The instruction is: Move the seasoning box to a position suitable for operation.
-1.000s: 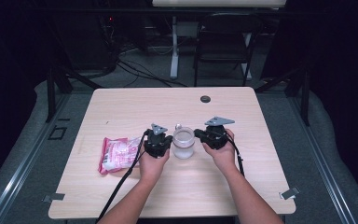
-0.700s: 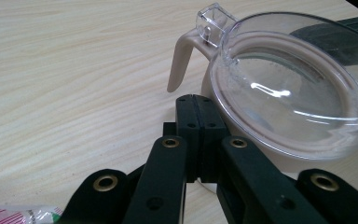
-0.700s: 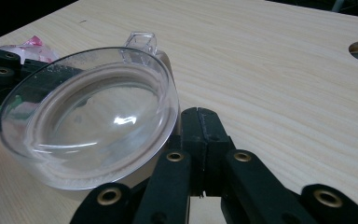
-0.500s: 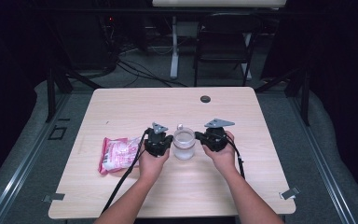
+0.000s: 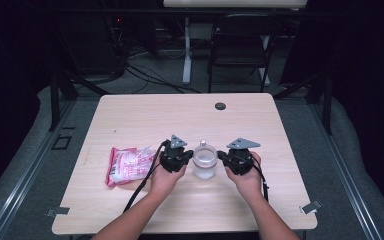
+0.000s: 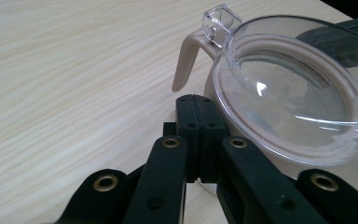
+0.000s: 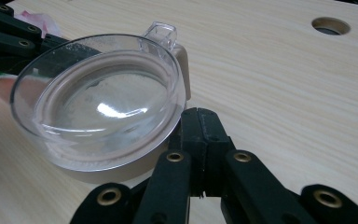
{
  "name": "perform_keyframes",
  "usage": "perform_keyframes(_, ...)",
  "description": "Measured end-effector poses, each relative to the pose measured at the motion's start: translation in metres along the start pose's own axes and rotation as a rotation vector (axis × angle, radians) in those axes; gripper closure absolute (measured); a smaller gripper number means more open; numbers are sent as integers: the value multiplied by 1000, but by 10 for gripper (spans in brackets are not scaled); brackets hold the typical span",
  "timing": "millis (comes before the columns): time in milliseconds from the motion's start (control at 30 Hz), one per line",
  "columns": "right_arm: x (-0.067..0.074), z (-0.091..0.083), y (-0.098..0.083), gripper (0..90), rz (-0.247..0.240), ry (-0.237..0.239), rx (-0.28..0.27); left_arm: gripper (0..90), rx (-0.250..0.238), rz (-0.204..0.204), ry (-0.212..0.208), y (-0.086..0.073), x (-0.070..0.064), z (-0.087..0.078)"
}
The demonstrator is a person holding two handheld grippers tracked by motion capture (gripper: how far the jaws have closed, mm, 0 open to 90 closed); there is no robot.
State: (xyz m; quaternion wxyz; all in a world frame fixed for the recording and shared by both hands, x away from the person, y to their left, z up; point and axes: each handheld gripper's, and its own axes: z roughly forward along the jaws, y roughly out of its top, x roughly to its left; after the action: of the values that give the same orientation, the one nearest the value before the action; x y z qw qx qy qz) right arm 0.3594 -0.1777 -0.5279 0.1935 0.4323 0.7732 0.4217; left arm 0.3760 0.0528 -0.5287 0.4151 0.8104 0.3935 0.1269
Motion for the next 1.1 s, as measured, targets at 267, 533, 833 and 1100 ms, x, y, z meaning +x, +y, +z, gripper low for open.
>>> perform_keyframes(267,5,-26,-14,876,-3,-20,6,900,-26,114,-6,6,-17,-9)
perform_keyframes(533,12,-37,-19,885,-43,23,30,892,-30,125,-43,3,-17,-38)
perform_keyframes(833,32,-31,-15,887,-107,136,40,823,-72,92,-64,-15,-5,-66)
perform_keyframes(1100,41,-18,-7,873,-140,175,38,759,-92,10,-11,-37,18,-84)
